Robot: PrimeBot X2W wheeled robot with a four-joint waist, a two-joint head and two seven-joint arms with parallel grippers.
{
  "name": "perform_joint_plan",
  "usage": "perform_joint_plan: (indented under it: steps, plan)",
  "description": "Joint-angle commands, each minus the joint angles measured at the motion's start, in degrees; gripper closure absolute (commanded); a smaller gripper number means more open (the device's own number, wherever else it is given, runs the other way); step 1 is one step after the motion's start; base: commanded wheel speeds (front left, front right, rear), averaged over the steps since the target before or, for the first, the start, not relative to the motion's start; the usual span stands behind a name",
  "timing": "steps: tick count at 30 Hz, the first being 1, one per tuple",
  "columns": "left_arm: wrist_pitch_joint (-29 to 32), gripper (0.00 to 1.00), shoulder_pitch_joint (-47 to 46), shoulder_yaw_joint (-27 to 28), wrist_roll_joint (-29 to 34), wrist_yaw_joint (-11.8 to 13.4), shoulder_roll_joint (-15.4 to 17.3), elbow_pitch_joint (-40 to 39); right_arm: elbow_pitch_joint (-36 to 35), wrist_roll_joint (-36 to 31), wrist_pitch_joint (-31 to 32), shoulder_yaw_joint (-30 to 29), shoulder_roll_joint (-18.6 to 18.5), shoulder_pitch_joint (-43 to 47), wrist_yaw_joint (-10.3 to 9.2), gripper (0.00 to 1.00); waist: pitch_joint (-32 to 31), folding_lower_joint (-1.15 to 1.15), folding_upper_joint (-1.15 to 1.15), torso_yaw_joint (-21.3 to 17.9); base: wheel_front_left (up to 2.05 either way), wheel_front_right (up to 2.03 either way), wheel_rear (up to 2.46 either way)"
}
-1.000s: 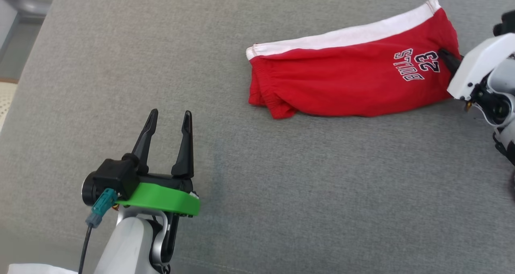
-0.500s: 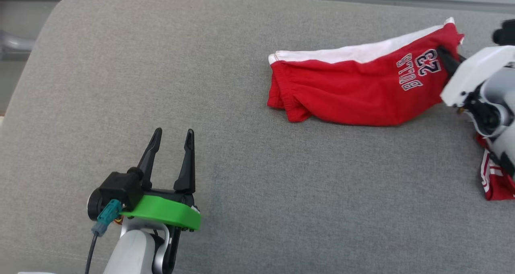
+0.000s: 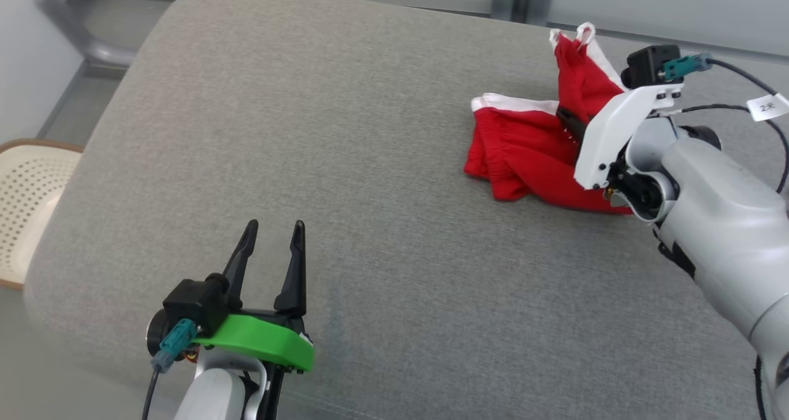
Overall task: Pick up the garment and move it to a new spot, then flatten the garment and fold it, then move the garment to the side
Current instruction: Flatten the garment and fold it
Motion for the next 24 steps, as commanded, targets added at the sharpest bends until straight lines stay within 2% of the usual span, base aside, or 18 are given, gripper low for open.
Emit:
perform_joint_plan:
  steps: [1,8,9,10,11,12,17,21,24]
  plan:
    - [-0.2,0.0,0.4,-0.4,-0.5,0.0,0.0,0.4,1.1,0.3,0.3,0.2,0.9,-0.2,0.0,1.0,-0.4,0.0,0.0,2.6,0.0,0.0,0.0]
    - [-0.2,0.0,-0.3,-1.3,-1.6,0.8,0.0,1.1,6.4,-0.6,1.9,2.1,4.8,-1.2,0.0,1.0,-0.4,0.0,0.0,4.4,0.0,0.0,0.0]
    - [-0.2,0.0,-0.2,-1.3,-1.7,0.9,0.0,1.1,6.6,-0.6,1.9,2.3,5.2,-1.3,0.0,0.89,-0.4,0.0,0.0,4.4,0.0,0.0,0.0]
    - [-0.2,0.0,-0.2,-1.3,-1.8,1.0,0.0,1.2,6.8,-0.6,1.6,2.5,5.6,-1.4,0.0,0.58,-0.4,0.0,0.0,4.4,0.0,0.0,0.0]
    - [-0.2,0.0,-0.1,-1.2,-1.9,1.0,0.0,1.3,7.0,-0.6,1.3,2.7,5.8,-1.4,0.0,0.13,-0.5,0.0,0.0,4.2,0.0,0.0,0.0]
    - [-0.2,0.0,0.1,-1.1,-1.9,1.2,0.0,1.4,7.3,-0.8,1.1,3.0,6.0,-1.3,0.0,0.0,-0.7,0.0,0.0,4.0,0.0,0.0,0.0]
    - [-0.2,0.0,0.5,-0.8,-1.7,1.1,0.0,1.8,5.8,-1.0,-0.5,4.5,6.9,-0.7,0.0,0.0,-1.4,0.0,0.0,2.1,0.0,0.0,0.0]
    - [-0.2,0.0,1.1,-0.2,-1.2,1.1,0.0,1.9,1.5,-0.4,-4.8,4.7,5.2,-0.4,0.0,0.0,-2.1,0.0,0.0,0.2,0.0,0.0,0.0]
    - [-0.2,0.0,1.6,0.4,-0.9,1.1,0.0,1.8,-1.9,0.0,-9.0,4.2,2.2,-0.1,0.0,0.0,-2.7,0.0,0.0,-1.2,0.0,0.0,0.0]
